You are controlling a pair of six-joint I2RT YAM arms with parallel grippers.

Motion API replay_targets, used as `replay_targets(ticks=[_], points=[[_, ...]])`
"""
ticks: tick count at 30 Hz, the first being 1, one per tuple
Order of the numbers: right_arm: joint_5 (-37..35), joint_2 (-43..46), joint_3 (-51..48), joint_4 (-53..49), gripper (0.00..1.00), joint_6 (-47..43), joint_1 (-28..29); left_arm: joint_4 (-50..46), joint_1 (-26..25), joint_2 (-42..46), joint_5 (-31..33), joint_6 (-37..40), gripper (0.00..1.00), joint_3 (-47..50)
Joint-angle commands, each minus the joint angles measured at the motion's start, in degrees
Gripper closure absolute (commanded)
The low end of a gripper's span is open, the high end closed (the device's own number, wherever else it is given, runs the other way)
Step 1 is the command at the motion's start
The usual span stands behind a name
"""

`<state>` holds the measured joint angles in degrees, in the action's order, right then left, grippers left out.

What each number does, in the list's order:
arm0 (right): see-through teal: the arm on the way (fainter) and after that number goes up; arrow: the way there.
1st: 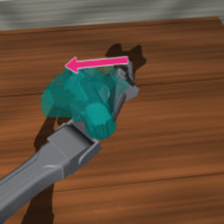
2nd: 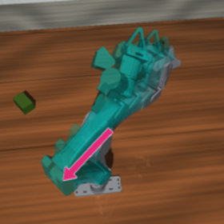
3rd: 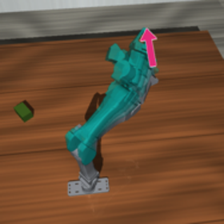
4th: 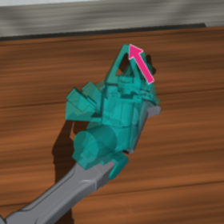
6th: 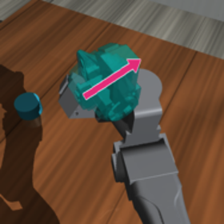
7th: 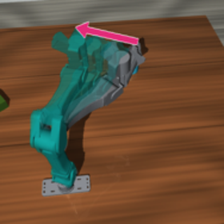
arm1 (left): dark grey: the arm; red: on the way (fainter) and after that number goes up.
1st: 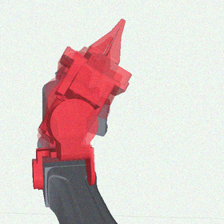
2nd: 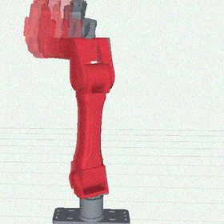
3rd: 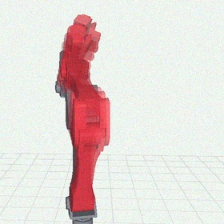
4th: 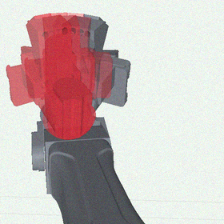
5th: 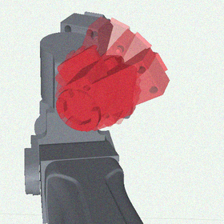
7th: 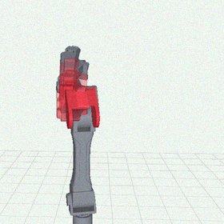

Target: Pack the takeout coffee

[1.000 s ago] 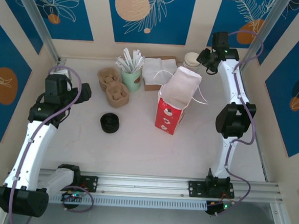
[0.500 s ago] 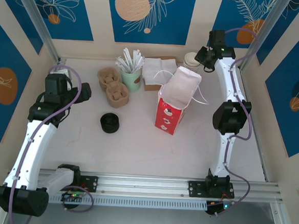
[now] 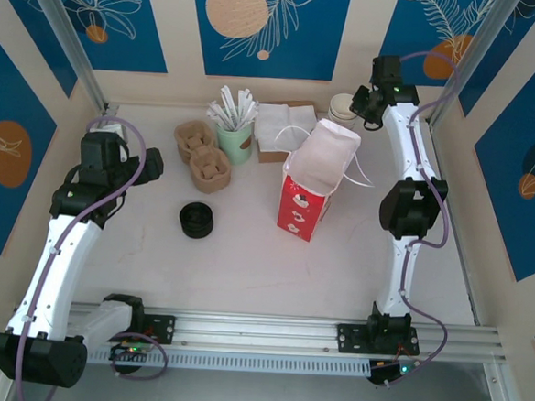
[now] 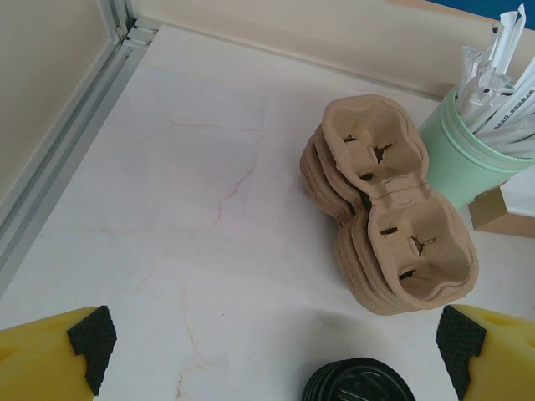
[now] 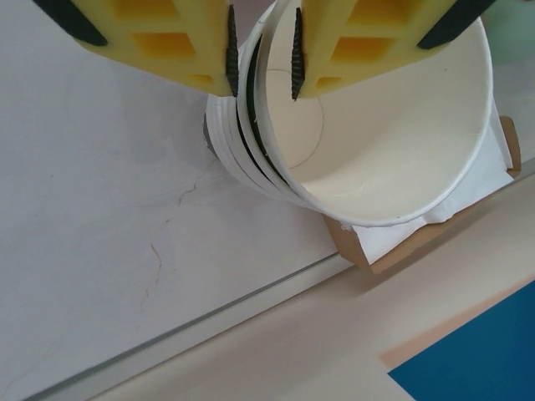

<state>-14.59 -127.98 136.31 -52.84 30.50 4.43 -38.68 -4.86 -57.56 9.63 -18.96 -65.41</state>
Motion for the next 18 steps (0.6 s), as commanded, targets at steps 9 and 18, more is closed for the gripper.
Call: replay_targets(ticks=[9, 18], points=[[0.7, -1.1, 2.6, -0.6, 0.79, -0.6, 0.5, -1.9, -0.4, 0.6, 0.8, 0.5, 0.0, -1.4], [0.4, -1.8, 2.7, -0.5, 0.71, -1.2, 0.6, -2.1, -0.4, 1.2, 1.5, -0.1, 0.0, -1.0]])
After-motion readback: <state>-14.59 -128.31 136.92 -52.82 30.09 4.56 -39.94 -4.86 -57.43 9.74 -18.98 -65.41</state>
